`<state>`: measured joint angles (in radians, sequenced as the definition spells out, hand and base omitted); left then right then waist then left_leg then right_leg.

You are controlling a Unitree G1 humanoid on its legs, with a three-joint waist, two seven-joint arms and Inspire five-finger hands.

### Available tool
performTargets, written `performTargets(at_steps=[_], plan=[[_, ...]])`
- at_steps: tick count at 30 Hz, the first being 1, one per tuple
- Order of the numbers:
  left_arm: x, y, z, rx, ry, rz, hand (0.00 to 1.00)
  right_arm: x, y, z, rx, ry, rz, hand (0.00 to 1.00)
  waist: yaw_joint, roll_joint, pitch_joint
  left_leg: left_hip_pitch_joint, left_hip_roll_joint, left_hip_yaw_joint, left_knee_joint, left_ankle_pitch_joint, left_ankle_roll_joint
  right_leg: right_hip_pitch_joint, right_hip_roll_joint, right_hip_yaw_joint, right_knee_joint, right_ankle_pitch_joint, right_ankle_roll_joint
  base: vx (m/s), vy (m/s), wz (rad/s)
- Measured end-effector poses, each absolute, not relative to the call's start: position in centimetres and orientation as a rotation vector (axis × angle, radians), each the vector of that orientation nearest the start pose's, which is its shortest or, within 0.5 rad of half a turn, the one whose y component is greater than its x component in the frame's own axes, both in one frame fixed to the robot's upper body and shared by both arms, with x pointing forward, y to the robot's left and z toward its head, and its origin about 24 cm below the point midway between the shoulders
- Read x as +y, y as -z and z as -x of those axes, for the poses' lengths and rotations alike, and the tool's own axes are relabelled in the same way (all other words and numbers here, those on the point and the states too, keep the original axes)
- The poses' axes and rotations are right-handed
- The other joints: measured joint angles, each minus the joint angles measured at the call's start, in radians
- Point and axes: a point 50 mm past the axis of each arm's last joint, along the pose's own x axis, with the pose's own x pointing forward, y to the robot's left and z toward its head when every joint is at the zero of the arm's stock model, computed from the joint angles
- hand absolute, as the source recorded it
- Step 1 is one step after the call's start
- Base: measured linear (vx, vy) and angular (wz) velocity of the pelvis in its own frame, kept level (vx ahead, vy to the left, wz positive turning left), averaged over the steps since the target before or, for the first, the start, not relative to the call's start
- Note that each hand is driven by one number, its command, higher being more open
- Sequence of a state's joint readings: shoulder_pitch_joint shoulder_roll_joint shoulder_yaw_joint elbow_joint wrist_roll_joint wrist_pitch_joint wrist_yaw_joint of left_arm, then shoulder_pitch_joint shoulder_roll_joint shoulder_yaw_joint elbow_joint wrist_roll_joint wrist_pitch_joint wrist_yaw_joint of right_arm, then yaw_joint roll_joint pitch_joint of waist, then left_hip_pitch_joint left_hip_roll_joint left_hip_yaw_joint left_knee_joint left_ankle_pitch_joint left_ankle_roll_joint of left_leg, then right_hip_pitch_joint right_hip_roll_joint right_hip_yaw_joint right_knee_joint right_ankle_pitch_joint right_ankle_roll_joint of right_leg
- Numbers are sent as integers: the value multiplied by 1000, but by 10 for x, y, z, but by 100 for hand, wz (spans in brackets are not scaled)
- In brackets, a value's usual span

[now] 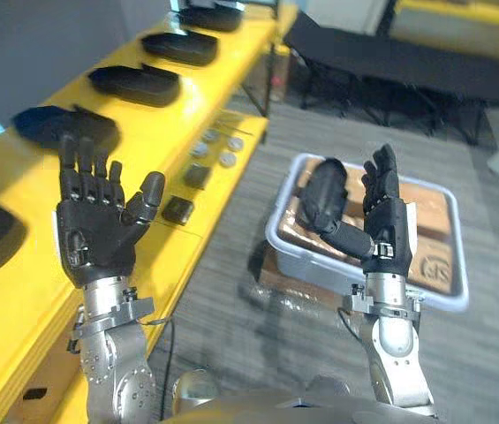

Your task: Walk over and take three plastic housings, then place them on the shelf

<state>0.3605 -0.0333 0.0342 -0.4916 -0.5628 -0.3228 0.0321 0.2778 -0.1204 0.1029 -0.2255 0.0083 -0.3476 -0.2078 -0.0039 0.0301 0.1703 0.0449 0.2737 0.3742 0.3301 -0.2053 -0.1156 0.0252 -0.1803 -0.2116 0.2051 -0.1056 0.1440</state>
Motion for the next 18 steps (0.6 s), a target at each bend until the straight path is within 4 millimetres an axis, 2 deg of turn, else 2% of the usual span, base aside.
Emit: performTargets(at_steps=[2, 5, 8, 11, 15, 18], plan=[[180, -108, -173, -507, -119, 572, 100, -181, -57, -181, -242, 170, 87, 100, -32, 9, -2, 48, 14, -59, -54, 39, 21, 6, 57, 70, -52, 21, -32, -9, -247, -91], [172, -110, -175, -512, -71, 583, 100, -190, -54, -173, -220, 213, 25, 100, -42, 8, 0, 69, 16, -88, -54, 42, 26, -14, 81, 140, -68, 40, -40, -37, -40, -80], [166, -117, -179, -546, -1, 569, 100, -198, -54, -169, -239, 313, -62, 100, -61, 0, 4, 81, -4, -95, -69, 41, 25, -37, 82, 197, -104, 87, -30, -63, 46, -61], [162, -125, -184, -585, 53, 562, 100, -200, -54, -168, -239, 376, -77, 100, -71, 1, 4, 97, -24, -94, -110, 33, 13, -39, 75, 227, -153, 130, -18, -95, 91, -39], [161, -128, -190, -582, 88, 537, 100, -197, -56, -167, -258, 437, -137, 100, -78, -3, 5, 103, -48, -80, -140, -15, -35, -44, 69, 282, -270, 223, -4, -132, 131, -45], [162, -121, -192, -552, 75, 540, 100, -202, -61, -165, -277, 432, -115, 100, -82, -2, 6, 106, -72, -60, -139, -16, -35, -59, 53, 314, -275, 243, 7, -62, 79, -30]])
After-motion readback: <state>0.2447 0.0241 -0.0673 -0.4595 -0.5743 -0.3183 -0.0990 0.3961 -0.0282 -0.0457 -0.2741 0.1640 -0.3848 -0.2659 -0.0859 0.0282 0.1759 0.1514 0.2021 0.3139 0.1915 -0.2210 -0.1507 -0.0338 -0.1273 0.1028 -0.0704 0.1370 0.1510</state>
